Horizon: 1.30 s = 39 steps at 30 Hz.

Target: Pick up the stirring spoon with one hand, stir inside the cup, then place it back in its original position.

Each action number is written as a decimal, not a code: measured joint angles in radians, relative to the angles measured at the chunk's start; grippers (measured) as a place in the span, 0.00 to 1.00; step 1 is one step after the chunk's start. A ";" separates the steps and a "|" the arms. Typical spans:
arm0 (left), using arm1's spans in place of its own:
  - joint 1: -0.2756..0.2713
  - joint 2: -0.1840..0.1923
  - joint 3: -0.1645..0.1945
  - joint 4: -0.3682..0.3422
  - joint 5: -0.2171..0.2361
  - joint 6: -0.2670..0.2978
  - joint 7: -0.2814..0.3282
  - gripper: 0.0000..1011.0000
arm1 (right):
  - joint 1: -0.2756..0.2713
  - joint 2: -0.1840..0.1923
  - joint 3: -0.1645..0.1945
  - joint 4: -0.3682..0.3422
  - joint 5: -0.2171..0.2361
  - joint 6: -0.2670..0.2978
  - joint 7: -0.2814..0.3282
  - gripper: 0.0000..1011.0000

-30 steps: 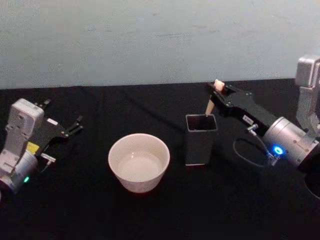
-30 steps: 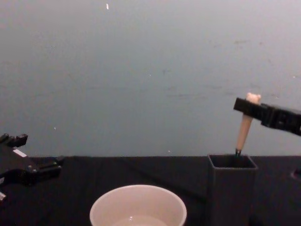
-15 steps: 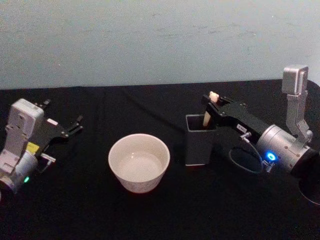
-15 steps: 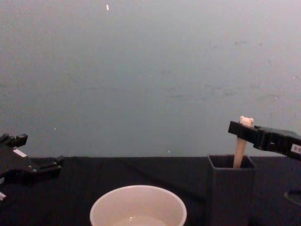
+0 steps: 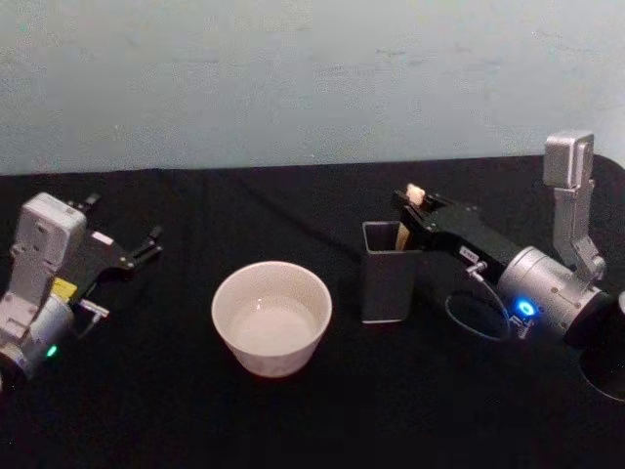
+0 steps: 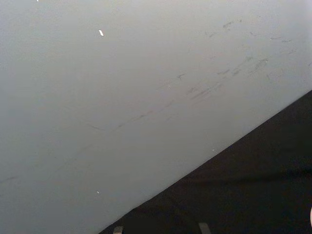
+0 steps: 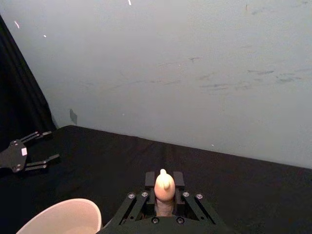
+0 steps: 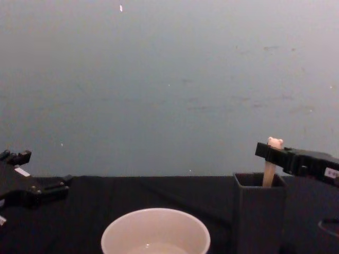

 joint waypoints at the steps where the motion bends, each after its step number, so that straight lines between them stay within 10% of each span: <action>1: 0.000 0.000 0.000 0.000 0.000 0.000 0.000 0.99 | 0.000 0.000 0.000 0.000 -0.001 0.000 0.000 0.21; 39: 0.000 0.000 0.000 0.000 0.000 0.000 0.000 0.99 | -0.002 0.001 0.001 -0.002 0.000 -0.002 -0.001 0.26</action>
